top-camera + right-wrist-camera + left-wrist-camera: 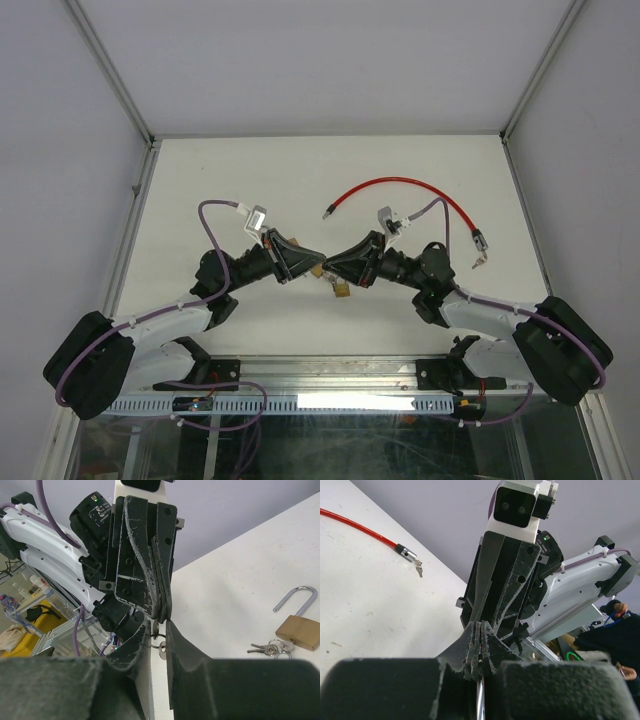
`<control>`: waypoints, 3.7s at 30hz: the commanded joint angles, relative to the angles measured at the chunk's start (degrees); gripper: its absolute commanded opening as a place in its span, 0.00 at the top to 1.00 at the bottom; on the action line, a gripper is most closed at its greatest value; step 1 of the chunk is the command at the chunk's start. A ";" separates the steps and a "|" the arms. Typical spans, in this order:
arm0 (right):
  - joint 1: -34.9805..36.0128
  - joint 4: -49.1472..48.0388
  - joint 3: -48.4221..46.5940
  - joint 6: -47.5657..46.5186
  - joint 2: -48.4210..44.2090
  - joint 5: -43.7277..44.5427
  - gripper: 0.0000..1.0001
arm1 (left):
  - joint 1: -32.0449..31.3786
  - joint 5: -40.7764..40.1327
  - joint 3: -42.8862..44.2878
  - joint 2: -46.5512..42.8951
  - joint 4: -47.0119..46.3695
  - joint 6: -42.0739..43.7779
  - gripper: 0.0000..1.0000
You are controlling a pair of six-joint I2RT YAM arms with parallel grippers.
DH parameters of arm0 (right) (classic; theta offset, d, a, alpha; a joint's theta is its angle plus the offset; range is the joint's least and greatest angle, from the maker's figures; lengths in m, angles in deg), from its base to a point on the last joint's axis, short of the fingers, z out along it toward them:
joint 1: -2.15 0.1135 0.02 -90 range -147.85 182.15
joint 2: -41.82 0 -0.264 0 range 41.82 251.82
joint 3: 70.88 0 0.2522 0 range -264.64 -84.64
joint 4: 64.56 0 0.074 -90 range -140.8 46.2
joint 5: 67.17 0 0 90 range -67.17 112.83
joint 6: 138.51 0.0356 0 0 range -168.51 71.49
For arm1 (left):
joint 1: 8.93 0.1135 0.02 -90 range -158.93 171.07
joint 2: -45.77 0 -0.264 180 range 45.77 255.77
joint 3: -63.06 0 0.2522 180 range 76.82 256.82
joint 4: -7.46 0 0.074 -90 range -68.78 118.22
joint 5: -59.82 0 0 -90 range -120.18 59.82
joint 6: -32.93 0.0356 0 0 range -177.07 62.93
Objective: Unlock with the key
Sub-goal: Pick up the key from the center of the board, then move the lock to the center of the board, then pick up the lock from the center of the board.
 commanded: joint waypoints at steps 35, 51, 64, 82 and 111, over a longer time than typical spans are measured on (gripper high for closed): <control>-1.44 52.37 8.25 -6.97 -39.57 35.04 1.00 | -12.31 -29.13 30.38 8.12 71.30 -0.63 0.15; -1.46 63.87 9.61 -8.41 -51.20 41.74 1.00 | -18.95 -34.40 57.17 40.41 99.25 -7.09 0.31; -1.48 64.73 10.26 -8.13 -54.09 40.57 1.00 | -18.96 -38.62 65.51 49.75 106.45 -7.41 0.48; -1.46 65.30 10.41 -8.18 -55.14 40.03 1.00 | -19.60 -41.56 74.29 59.34 115.85 -3.89 0.58; -1.43 62.76 9.81 -9.05 -50.14 35.96 1.00 | -18.24 -35.04 53.58 45.90 108.36 -5.81 0.49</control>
